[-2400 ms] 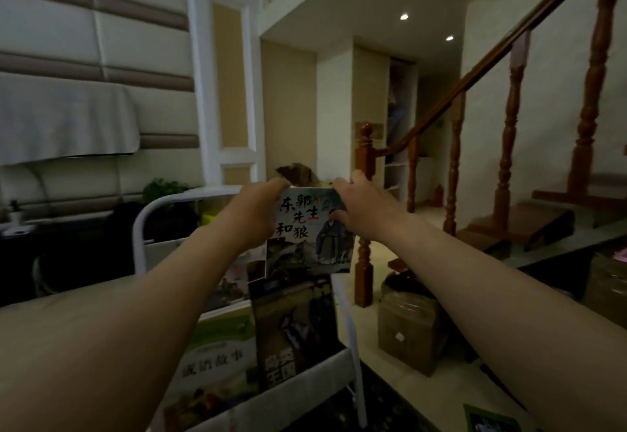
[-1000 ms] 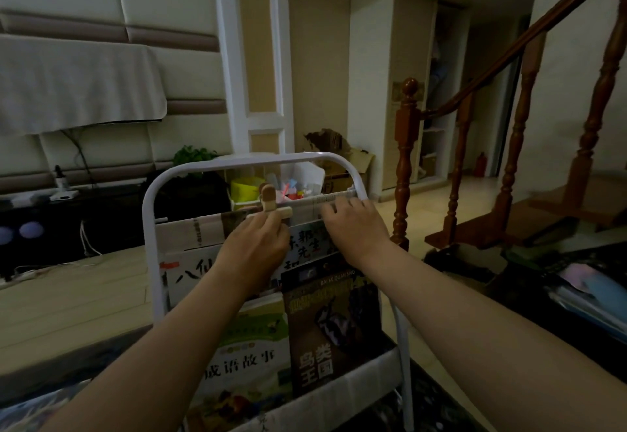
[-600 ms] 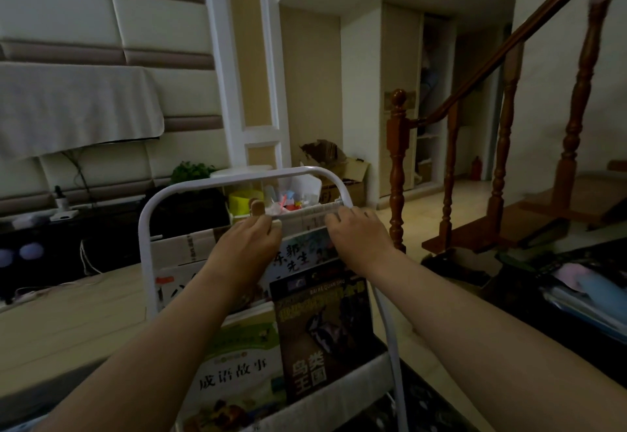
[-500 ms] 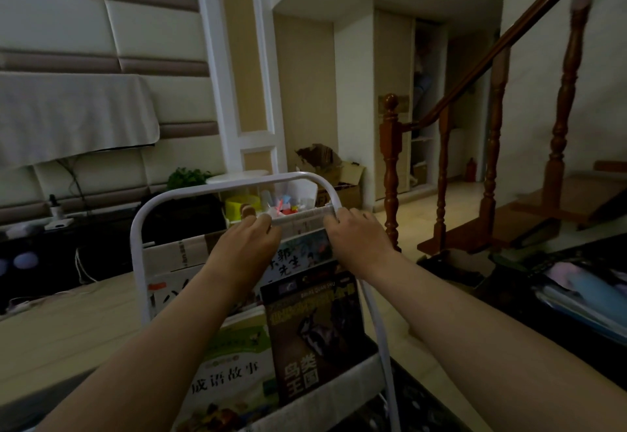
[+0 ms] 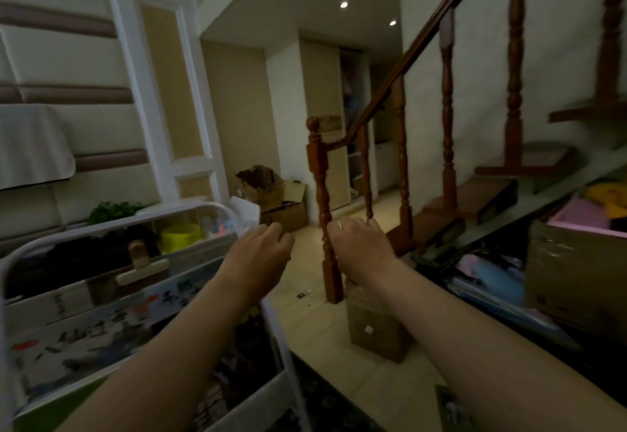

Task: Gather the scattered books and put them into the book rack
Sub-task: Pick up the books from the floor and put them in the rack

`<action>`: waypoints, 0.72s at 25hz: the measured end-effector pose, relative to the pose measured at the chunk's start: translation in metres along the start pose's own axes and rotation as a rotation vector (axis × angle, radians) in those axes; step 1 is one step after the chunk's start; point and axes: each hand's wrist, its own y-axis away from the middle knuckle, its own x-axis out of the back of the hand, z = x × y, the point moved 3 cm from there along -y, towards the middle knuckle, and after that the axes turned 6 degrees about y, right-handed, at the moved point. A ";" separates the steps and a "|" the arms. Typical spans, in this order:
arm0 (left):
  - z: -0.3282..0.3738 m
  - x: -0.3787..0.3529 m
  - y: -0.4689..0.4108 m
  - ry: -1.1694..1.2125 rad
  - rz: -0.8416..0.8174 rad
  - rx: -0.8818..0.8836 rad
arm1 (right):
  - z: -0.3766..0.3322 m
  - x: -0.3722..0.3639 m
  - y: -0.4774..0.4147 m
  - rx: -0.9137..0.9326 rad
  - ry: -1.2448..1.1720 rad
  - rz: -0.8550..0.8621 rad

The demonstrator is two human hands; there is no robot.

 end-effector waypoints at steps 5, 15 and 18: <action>0.087 -0.006 -0.057 0.109 0.051 -0.100 | 0.079 0.003 0.038 -0.084 -0.012 0.017; 0.284 -0.091 -0.132 0.262 -0.129 -0.302 | 0.214 -0.068 0.163 -0.284 0.067 -0.203; 0.335 -0.133 -0.126 0.303 -0.246 -0.374 | 0.239 -0.109 0.208 -0.346 0.077 -0.360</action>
